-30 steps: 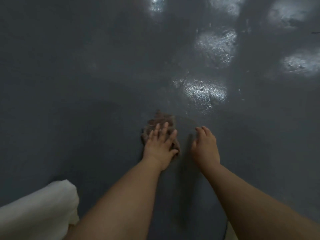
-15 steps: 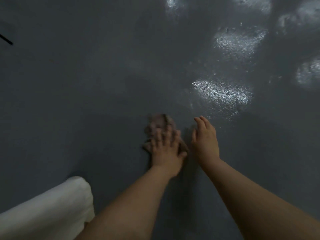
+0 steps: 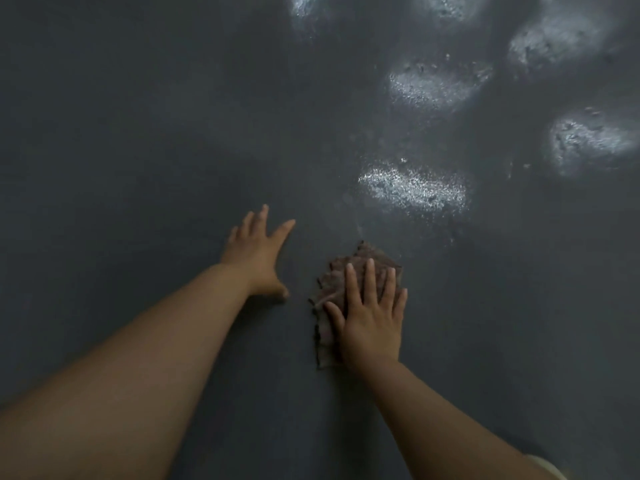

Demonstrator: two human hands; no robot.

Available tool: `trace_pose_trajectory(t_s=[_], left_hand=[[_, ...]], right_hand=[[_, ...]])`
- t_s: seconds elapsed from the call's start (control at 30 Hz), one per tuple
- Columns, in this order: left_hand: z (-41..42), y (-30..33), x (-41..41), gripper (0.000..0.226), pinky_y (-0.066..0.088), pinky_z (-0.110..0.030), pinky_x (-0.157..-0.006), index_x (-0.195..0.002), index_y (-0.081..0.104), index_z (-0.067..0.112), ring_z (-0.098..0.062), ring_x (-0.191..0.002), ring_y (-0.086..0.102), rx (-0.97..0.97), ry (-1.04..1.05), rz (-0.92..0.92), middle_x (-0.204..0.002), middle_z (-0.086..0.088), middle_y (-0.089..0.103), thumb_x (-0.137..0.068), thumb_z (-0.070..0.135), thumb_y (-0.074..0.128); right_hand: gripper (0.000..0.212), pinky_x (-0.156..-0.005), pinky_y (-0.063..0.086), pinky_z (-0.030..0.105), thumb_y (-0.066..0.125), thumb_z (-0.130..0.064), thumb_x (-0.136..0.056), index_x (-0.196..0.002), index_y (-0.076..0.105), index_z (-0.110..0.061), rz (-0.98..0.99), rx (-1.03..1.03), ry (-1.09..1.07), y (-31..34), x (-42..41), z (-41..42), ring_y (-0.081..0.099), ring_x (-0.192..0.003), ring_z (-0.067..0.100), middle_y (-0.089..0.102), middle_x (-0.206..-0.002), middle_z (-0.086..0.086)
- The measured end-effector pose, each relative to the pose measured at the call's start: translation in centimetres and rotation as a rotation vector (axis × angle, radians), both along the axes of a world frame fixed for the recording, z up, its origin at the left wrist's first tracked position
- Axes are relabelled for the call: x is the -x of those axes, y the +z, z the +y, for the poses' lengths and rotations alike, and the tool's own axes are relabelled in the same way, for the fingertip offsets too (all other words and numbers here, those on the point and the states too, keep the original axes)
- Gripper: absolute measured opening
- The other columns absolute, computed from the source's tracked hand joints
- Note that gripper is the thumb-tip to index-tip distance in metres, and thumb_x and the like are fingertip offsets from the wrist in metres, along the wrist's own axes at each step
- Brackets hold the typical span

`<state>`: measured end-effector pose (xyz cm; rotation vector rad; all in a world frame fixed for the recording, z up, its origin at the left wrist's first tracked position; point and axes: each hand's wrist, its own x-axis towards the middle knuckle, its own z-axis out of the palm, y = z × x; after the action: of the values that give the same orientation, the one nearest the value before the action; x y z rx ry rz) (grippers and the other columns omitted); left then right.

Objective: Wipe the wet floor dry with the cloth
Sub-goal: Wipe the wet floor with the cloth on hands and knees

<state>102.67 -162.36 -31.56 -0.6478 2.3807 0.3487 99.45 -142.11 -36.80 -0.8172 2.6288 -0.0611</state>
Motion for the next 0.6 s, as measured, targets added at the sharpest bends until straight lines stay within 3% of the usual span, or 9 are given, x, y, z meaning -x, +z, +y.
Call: trace_pose_trajectory(t_s=[0.03, 0.1, 0.23, 0.43, 0.6], left_hand=[[-0.5, -0.1, 0.3, 0.128, 0.006, -0.046, -0.116, -0.149, -0.01, 0.035, -0.034, -0.144, -0.011, 0.038, -0.006, -0.039, -0.155, -0.013, -0.023, -0.061, 0.05, 0.082], [-1.0, -0.4, 0.6, 0.133, 0.007, -0.048, -0.117, -0.148, -0.013, 0.037, -0.036, -0.144, -0.01, 0.081, 0.013, -0.078, -0.154, -0.014, -0.024, -0.058, 0.052, 0.084], [-1.1, -0.9, 0.7, 0.133, 0.004, -0.046, -0.117, -0.148, -0.011, 0.038, -0.036, -0.144, -0.011, 0.063, 0.052, -0.047, -0.154, -0.014, -0.024, -0.056, 0.051, 0.085], [-0.7, -1.0, 1.7, 0.132, -0.001, -0.044, -0.117, -0.149, -0.009, 0.034, -0.041, -0.143, -0.01, 0.107, 0.028, -0.062, -0.154, -0.019, -0.021, -0.057, 0.048, 0.086], [-0.8, -1.0, 1.6, 0.131, -0.003, -0.044, -0.116, -0.149, -0.007, 0.035, -0.041, -0.143, -0.01, 0.096, 0.034, -0.035, -0.154, -0.018, -0.021, -0.057, 0.044, 0.086]], right_hand=[[0.079, -0.112, -0.01, 0.05, -0.013, -0.07, -0.084, -0.148, 0.01, -0.031, -0.012, -0.003, 0.011, -0.1, 1.4, 0.1, -0.007, -0.143, 0.03, 0.001, -0.156, 0.002], [0.076, -0.111, -0.014, 0.05, -0.009, -0.071, -0.082, -0.149, 0.002, -0.035, 0.003, 0.014, -0.024, -0.2, 4.6, -0.3, -0.019, -0.142, 0.025, -0.01, -0.157, -0.002], [0.062, -0.114, -0.008, 0.05, 0.02, -0.058, -0.096, -0.151, 0.002, -0.034, 0.044, -0.012, -0.204, 0.2, 12.7, -3.1, -0.015, -0.145, 0.028, -0.01, -0.159, 0.002], [0.064, -0.115, -0.007, 0.052, 0.022, -0.057, -0.097, -0.152, 0.006, -0.029, 0.084, 0.011, -0.31, -0.3, 21.6, -7.8, -0.013, -0.144, 0.033, -0.007, -0.16, 0.006], [0.065, -0.114, -0.009, 0.055, 0.019, -0.057, -0.097, -0.152, 0.001, -0.029, 0.08, -0.012, -0.255, -0.1, 22.6, -13.0, -0.017, -0.143, 0.035, -0.01, -0.159, 0.003]])
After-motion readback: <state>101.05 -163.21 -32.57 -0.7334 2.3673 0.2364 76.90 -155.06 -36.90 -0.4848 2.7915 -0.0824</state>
